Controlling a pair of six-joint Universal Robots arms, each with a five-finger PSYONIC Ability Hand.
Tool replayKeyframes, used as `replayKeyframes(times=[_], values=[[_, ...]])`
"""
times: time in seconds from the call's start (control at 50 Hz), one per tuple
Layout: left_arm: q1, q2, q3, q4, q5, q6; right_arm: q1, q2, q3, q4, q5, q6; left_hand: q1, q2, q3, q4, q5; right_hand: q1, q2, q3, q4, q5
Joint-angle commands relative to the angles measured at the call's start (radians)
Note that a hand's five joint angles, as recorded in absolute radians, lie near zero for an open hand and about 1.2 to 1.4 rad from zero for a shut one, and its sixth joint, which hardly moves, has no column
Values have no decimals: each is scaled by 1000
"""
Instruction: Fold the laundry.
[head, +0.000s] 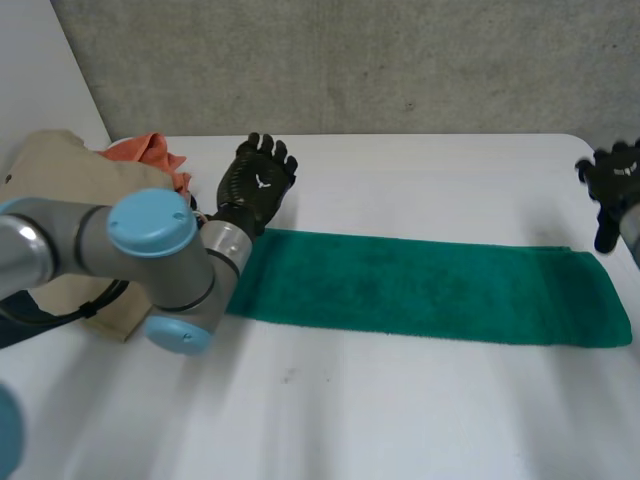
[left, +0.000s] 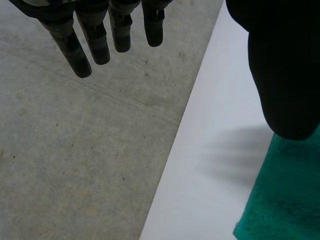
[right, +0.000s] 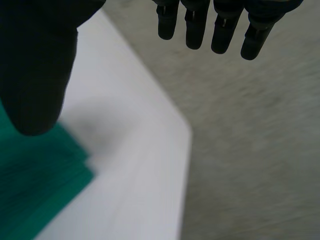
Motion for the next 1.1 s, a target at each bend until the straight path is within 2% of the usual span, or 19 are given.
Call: replayKeyframes(times=[0.02,0.1,0.22,0.28,0.34,0.36,0.46,0.58,0.64,0.68,0.7,0.72,0.8,0.82,0.86,0.88,0.94,1.1], values=[[4,142,-176,9,8,-118,-119,-66,161,227,-164,24,-12,-30,-38,-26,-46,217,208,207,208,202],[3,162,-216,9,8,-151,-159,-66,245,154,-193,23,-12,-30,-38,-26,-46,249,241,240,240,235],[1,165,-233,10,8,-161,-165,-55,322,-27,-187,11,-12,-30,-38,-26,-46,281,273,272,272,267],[0,165,-234,10,8,-161,-165,-20,335,-108,-182,11,-9,-27,-35,-23,-43,483,475,474,474,469],[-2,165,-236,12,6,-161,-162,35,333,-151,-172,4,-9,-27,-35,-23,-43,1165,1157,1155,1156,1150],[-2,168,-237,10,6,-161,-163,41,331,-159,-164,4,-9,-27,-35,-23,-43,1167,1159,1158,1158,1153],[0,198,-259,10,6,-161,-218,-5,338,-233,-92,-34,-9,-27,-35,-23,-43,1167,1159,1158,1158,1153],[1,257,-294,10,6,-162,-339,-45,318,-225,-96,-176,-12,-30,-38,-26,-46,1167,1159,1158,1158,1153],[6,279,-314,10,8,-173,-364,-45,325,-225,-121,-198,-12,-30,-38,-26,-46,1167,1159,1158,1158,1153],[6,291,-331,10,8,-194,-366,-49,342,-225,-155,-189,-12,-30,-38,-26,-46,686,678,677,678,672],[4,294,-335,10,8,-205,-366,-58,359,-221,-193,-171,-12,-30,-38,-26,-46,280,272,270,271,265],[4,297,-340,10,8,-214,-366,-66,367,-214,-216,-158,-12,-30,-38,-26,-46,215,207,205,206,200],[0,320,-360,10,9,-274,-364,-126,396,-149,-325,-22,-12,-30,-38,-26,-46,179,171,169,170,164],[-2,326,-363,10,9,-286,-366,-143,400,-109,-381,59,-12,-30,-38,-26,-46,199,191,190,190,185],[-3,330,-365,10,9,-296,-366,-147,400,-85,-406,92,-12,-30,-38,-26,-46,205,197,196,196,191],[-3,331,-365,10,9,-297,-364,-147,402,-52,-449,139,-12,-30,-38,-26,-46,208,200,199,199,194],[-3,333,-365,10,9,-299,-364,-138,404,-15,-478,158,-12,-30,-38,-26,-46,217,209,207,208,203],[-6,333,-366,10,9,-300,-361,-75,404,-16,-471,138,-12,-30,-38,-26,-46,276,267,266,267,261]])
